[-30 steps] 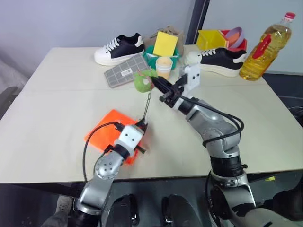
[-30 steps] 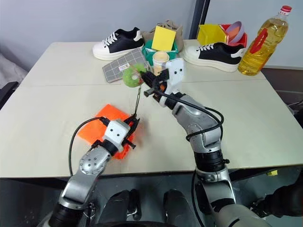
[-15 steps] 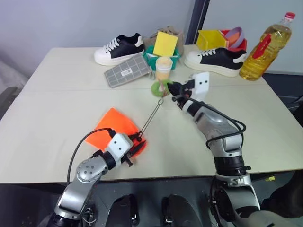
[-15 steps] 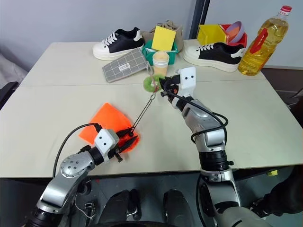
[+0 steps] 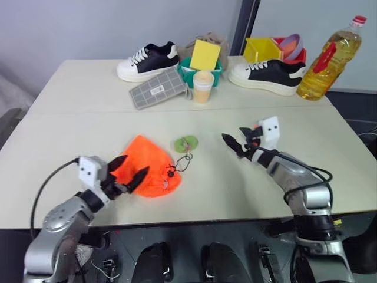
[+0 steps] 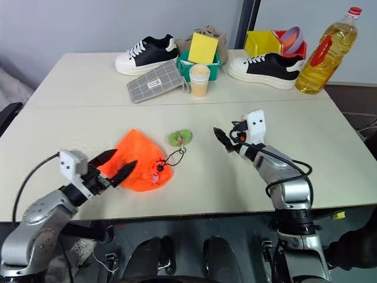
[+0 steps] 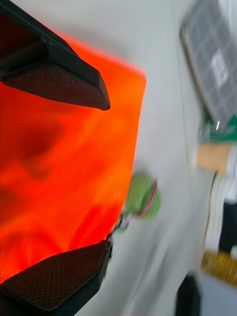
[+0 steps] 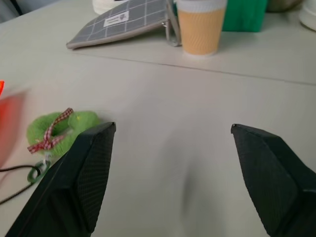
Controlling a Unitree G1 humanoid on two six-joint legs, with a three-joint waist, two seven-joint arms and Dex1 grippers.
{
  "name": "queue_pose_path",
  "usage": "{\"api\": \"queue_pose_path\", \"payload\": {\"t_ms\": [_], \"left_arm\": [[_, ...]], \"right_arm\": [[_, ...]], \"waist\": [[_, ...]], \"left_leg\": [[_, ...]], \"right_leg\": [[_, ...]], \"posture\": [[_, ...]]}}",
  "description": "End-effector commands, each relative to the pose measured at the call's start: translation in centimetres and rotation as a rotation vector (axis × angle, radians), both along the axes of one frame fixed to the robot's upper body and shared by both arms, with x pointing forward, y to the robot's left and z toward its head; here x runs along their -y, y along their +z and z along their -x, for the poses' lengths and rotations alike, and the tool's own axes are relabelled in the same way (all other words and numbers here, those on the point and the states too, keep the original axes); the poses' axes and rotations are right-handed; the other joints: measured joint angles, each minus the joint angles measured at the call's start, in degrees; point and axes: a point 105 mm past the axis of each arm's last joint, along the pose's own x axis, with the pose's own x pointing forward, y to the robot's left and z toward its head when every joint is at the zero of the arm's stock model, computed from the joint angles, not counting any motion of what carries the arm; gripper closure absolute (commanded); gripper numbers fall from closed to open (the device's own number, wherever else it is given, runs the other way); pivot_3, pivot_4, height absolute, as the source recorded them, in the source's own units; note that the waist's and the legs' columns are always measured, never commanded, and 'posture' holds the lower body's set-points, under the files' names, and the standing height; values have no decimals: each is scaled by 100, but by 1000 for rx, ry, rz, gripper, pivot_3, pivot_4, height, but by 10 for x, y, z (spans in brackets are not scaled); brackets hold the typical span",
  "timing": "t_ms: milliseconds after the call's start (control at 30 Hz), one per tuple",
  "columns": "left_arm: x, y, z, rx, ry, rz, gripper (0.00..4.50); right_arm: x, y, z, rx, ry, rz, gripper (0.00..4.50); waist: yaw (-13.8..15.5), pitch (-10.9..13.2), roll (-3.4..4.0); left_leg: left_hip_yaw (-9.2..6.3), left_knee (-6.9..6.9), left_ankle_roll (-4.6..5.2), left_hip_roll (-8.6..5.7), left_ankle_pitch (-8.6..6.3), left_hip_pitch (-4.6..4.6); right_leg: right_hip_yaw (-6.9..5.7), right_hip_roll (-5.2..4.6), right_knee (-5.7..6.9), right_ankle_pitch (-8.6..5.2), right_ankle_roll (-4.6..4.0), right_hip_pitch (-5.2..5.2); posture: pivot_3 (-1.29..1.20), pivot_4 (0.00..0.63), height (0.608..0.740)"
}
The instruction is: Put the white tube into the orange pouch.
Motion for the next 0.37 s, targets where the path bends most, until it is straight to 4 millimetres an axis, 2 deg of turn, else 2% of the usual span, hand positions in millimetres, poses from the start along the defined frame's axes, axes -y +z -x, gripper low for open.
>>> {"api": "queue_pose_path", "payload": {"t_ms": [33,167,367], "left_arm": [[-42,-1,2,2,186,-11,7],[-56,-5,2,-7,247,-7,7],[-58,-12,-3,-23,255,-17,7]], "right_arm": [[8,13,14,74,68,5,630],[11,8,20,60,126,6,630],[7,4,22,69,188,54,630]], "waist": [[5,0,0],[7,1,-2],[19,0,-3]], "left_leg": [[0,-1,0,0,0,1],[0,-2,1,0,-1,0],[-1,3,0,-1,-2,0]], "right_leg": [[0,0,0,0,0,1],[0,0,-3,-1,0,0],[0,-3,-4,-2,-4,3]], "posture": [[0,150,740],[0,150,740],[0,150,740]]}}
